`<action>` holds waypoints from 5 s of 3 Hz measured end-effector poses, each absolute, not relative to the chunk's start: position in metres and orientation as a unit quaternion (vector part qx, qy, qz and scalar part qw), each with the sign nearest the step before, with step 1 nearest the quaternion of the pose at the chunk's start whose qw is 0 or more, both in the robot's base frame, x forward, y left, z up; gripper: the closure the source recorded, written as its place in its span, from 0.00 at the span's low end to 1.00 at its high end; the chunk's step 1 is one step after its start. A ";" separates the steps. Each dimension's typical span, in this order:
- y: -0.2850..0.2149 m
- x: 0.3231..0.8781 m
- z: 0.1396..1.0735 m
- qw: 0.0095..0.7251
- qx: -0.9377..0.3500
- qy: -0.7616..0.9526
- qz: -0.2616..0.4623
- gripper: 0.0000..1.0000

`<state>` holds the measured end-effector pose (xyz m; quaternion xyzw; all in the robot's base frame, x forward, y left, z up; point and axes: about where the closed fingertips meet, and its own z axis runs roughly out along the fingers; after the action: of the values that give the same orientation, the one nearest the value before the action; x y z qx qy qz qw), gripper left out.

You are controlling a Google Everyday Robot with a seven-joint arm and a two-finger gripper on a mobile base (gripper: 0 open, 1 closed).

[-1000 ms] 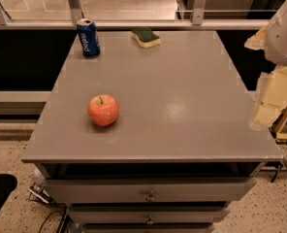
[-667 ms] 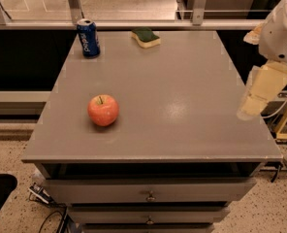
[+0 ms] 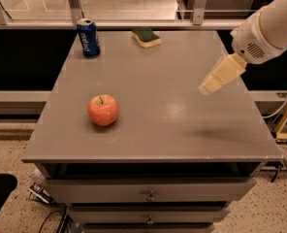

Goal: Move sponge near apple

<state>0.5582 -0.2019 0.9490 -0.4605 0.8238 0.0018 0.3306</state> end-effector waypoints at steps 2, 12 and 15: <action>-0.157 0.650 0.942 0.467 -0.395 0.789 0.054 0.00; -0.050 0.899 0.887 0.538 -0.349 0.749 0.169 0.00; -0.035 0.896 0.836 0.482 -0.312 0.790 0.217 0.15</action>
Offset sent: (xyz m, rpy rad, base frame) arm 0.1579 0.0661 0.0104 0.4369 -0.4072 -0.1076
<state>0.8963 -0.0350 0.8364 -0.3117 0.7895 0.2166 0.4822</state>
